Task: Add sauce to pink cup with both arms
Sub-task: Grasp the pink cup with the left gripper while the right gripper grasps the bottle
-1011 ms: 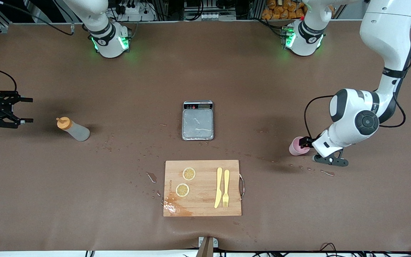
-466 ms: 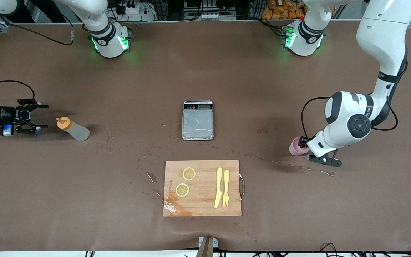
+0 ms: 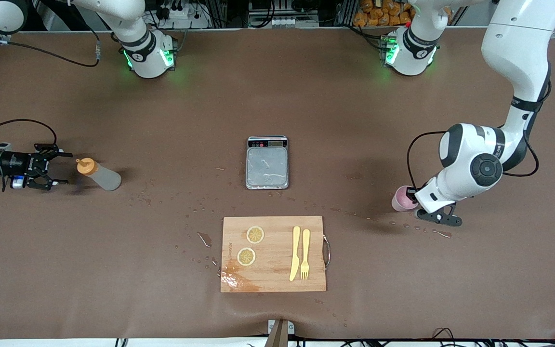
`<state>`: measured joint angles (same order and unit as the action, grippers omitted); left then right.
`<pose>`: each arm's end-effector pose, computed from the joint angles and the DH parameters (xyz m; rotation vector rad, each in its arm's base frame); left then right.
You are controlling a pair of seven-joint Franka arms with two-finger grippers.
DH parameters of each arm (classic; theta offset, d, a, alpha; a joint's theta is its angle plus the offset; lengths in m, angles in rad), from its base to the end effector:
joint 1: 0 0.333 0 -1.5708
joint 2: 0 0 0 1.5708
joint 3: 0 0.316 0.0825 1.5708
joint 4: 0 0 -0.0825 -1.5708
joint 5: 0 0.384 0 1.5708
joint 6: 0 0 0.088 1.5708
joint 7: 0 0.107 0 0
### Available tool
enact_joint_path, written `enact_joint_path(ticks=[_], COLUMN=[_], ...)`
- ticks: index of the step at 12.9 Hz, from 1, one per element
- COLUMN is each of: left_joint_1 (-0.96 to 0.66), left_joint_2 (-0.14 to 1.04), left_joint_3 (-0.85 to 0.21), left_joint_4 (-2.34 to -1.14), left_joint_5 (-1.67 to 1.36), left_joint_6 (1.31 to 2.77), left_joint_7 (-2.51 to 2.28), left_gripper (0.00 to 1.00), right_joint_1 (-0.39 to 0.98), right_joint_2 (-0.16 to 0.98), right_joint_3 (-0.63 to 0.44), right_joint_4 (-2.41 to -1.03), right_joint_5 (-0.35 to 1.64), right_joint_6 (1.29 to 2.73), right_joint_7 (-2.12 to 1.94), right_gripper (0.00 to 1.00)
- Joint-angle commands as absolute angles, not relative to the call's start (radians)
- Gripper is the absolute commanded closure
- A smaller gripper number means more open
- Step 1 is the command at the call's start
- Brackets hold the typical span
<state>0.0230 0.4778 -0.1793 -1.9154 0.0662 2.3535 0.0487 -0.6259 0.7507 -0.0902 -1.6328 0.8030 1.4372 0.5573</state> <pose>0.6179 -0.0914 0.2444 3.0854 -0.3628 -0.0508 0.5029 -0.3192 0.1727 -1.5147 1.5429 1.0015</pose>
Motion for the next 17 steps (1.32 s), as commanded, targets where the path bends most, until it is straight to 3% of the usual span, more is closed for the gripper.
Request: enact_joint_path(ticks=[1,9,11,17], left_joint_1=[0.021,0.006,-0.064,-0.296], left_joint_2=[0.425,0.413,0.423,0.603], left_joint_3=[-0.195,-0.458,-0.477,-0.471], left_joint_4=[-1.896,-1.735,-1.703,-1.525], left_joint_5=[0.078,0.078,0.080,0.090], left_joint_6=[2.347,2.154,2.155,2.166], left_joint_7=[0.006,-0.420,-0.552,-0.915], left_gripper=[1.00,1.00,1.00,1.00], right_joint_1=[-0.652,-0.575,-0.558,-0.511], right_joint_2=[0.794,0.818,0.815,0.805], right_joint_3=[-0.075,-0.072,-0.072,-0.072], right_joint_4=[-1.614,-1.658,-1.684,-1.727], right_joint_5=[0.841,0.897,0.911,0.936], right_joint_6=[1.445,1.511,1.517,1.558], right_joint_7=[0.534,0.497,0.491,0.463], right_gripper=[0.00,0.00,0.00,0.00])
